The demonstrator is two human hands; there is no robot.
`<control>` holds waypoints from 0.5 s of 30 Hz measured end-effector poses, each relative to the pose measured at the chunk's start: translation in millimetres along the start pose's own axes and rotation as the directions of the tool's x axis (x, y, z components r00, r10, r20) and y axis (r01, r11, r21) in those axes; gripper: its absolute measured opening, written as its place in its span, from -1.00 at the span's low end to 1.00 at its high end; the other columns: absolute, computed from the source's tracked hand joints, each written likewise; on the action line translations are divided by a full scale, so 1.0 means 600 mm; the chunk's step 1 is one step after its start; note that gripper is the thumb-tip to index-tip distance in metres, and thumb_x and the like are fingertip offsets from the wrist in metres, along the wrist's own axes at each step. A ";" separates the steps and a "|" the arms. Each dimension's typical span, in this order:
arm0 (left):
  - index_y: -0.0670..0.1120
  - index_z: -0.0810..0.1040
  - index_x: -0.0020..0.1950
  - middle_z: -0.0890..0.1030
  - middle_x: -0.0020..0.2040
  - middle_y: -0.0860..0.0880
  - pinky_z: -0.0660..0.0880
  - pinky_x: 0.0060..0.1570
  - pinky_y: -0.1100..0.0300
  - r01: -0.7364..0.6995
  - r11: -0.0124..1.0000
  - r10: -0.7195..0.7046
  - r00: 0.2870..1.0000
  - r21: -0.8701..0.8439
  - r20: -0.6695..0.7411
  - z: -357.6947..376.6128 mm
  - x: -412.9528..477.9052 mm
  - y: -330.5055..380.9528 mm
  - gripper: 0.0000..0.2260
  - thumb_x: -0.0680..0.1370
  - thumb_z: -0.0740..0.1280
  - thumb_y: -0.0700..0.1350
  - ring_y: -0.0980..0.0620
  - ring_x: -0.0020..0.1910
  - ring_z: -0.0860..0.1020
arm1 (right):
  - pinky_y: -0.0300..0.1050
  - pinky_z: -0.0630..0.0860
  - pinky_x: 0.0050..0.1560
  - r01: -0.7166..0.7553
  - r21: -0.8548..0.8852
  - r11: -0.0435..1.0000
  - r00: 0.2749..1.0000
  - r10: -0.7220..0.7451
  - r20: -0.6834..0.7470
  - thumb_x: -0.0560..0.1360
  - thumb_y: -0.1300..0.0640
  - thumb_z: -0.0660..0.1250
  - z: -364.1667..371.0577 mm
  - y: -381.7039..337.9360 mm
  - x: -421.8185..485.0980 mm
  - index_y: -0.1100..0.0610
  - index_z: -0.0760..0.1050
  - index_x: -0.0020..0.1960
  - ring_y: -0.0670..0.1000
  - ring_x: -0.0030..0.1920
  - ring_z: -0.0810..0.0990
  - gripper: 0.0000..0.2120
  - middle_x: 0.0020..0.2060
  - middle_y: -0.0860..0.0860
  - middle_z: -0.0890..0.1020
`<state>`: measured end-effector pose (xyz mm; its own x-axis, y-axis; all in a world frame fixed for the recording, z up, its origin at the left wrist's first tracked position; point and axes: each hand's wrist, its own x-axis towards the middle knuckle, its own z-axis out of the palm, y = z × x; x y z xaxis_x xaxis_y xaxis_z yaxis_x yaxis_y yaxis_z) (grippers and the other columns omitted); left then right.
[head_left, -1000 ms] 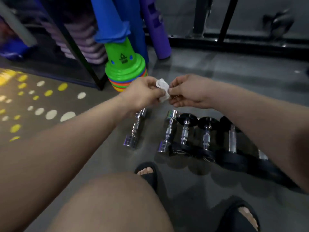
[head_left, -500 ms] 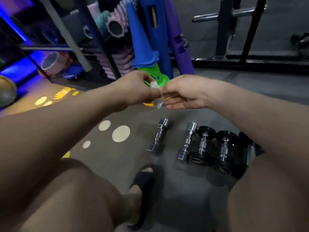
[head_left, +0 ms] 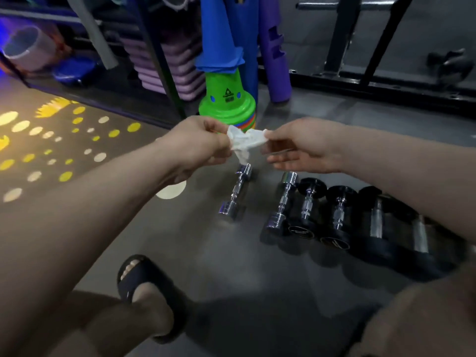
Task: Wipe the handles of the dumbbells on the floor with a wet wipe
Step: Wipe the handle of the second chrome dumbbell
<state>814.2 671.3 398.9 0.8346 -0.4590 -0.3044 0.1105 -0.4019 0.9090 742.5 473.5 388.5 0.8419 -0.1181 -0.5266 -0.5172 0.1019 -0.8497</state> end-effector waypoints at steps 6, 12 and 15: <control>-0.20 0.48 0.22 0.71 -0.05 -0.22 0.68 -0.13 0.08 -0.017 0.981 0.020 1.000 -0.193 0.015 -0.041 -0.007 0.002 -0.79 0.60 0.34 -0.32 -0.10 -0.16 0.71 | -0.14 0.62 -0.13 -0.005 0.009 1.000 0.999 0.004 0.036 0.59 0.17 0.29 0.089 -0.018 0.001 0.12 0.52 0.11 0.08 -0.07 0.63 -0.89 -0.03 0.10 0.62; -0.10 0.45 0.25 0.60 -0.10 -0.10 0.67 -0.01 0.05 0.003 0.995 -0.001 1.000 -0.104 0.018 -0.069 0.000 -0.004 -0.71 0.56 0.37 -0.29 0.01 -0.16 0.63 | -0.20 0.57 -0.30 0.091 -0.027 0.995 0.996 -0.091 -0.013 0.59 0.28 0.33 0.129 -0.017 0.024 0.11 0.52 -0.04 -0.01 -0.30 0.53 -0.91 -0.19 0.10 0.59; -0.15 0.44 0.33 0.61 -0.01 -0.15 0.61 0.12 -0.07 0.010 0.999 -0.008 0.999 -0.038 0.052 -0.066 -0.001 -0.036 -0.58 0.51 0.41 -0.38 -0.04 -0.07 0.62 | -0.21 0.57 -0.32 0.076 -0.002 0.997 0.997 -0.076 0.028 0.57 0.29 0.37 0.119 -0.012 0.042 0.07 0.46 0.06 -0.03 -0.31 0.55 -0.83 -0.27 0.04 0.64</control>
<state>832.7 711.4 390.9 0.8047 -0.4962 -0.3260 0.1389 -0.3765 0.9160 778.3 540.4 383.2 0.8829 -0.0974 -0.4594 -0.4518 0.0906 -0.8875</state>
